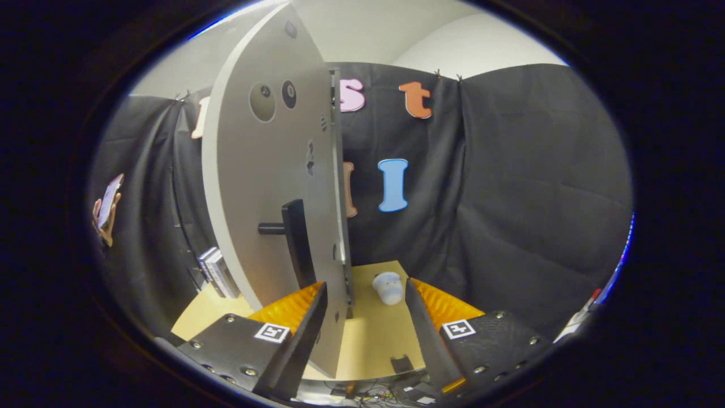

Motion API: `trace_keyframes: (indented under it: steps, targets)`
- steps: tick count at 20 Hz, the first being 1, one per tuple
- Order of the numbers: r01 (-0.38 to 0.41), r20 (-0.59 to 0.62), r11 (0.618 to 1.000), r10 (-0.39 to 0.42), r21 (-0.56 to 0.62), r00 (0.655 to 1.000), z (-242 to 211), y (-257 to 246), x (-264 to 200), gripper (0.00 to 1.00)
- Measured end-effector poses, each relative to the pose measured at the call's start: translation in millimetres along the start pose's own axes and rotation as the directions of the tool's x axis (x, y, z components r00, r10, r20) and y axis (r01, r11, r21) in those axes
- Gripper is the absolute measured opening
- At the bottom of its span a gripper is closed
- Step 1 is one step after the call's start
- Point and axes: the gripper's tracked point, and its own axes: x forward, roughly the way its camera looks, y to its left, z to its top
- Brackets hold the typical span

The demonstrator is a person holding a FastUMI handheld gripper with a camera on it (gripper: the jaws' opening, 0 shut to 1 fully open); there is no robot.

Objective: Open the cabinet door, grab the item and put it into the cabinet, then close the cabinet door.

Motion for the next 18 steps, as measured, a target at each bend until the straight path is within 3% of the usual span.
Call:
trace_keyframes:
  steps: [9, 18]
  targets:
    - [-0.134, -0.016, 0.991, 0.134, 0.02, 0.991, -2.5, 32.8, 14.8, 0.83]
    - [-0.211, -0.04, 0.977, 0.212, 0.018, 0.976, -10.6, 61.0, 40.3, 0.83]
